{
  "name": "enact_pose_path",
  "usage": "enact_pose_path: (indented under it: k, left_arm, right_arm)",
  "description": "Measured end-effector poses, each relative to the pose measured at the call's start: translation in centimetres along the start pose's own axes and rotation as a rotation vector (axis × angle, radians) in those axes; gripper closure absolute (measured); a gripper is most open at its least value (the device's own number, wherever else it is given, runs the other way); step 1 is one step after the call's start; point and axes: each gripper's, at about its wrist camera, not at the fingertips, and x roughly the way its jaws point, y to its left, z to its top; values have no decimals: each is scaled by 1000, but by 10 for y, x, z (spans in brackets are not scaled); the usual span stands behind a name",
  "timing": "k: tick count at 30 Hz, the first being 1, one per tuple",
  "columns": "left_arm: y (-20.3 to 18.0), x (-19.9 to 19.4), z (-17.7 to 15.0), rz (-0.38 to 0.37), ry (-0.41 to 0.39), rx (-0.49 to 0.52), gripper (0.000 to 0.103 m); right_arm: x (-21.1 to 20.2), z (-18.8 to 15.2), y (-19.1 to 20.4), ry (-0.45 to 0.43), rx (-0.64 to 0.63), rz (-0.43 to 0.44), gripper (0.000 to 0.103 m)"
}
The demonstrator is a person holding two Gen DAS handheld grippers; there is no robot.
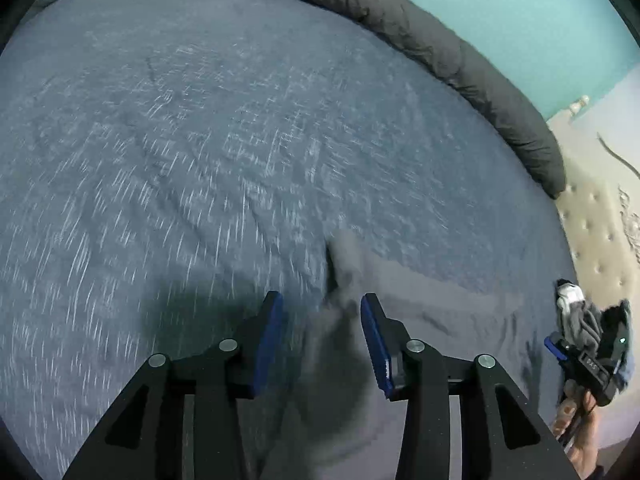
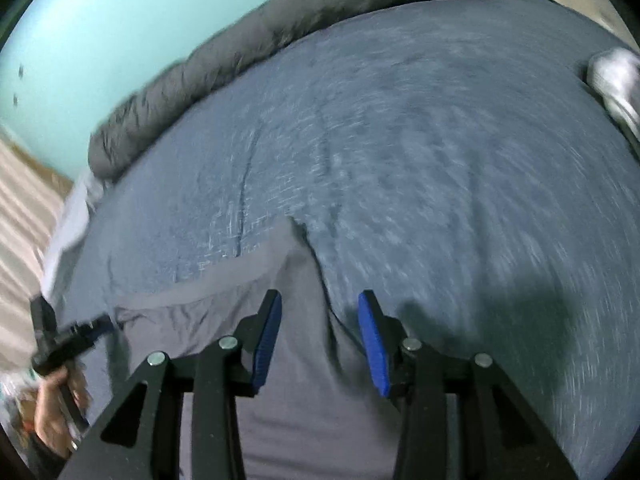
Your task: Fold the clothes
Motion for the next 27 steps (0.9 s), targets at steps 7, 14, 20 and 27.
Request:
enact_pose_path:
  k: [7, 14, 20, 27]
  left_arm:
    - [-14, 22, 12, 4, 19, 78, 66]
    - [-28, 38, 17, -9, 12, 149, 94]
    - [-40, 37, 28, -21, -40, 190, 100]
    - [-52, 42, 47, 15, -87, 234, 100]
  right_arm:
    - [44, 27, 22, 47, -130, -26, 63]
    - [71, 35, 27, 63, -185, -21, 77]
    - [63, 34, 36, -3, -245, -38, 101]
    - [51, 41, 31, -112, -238, -106, 101]
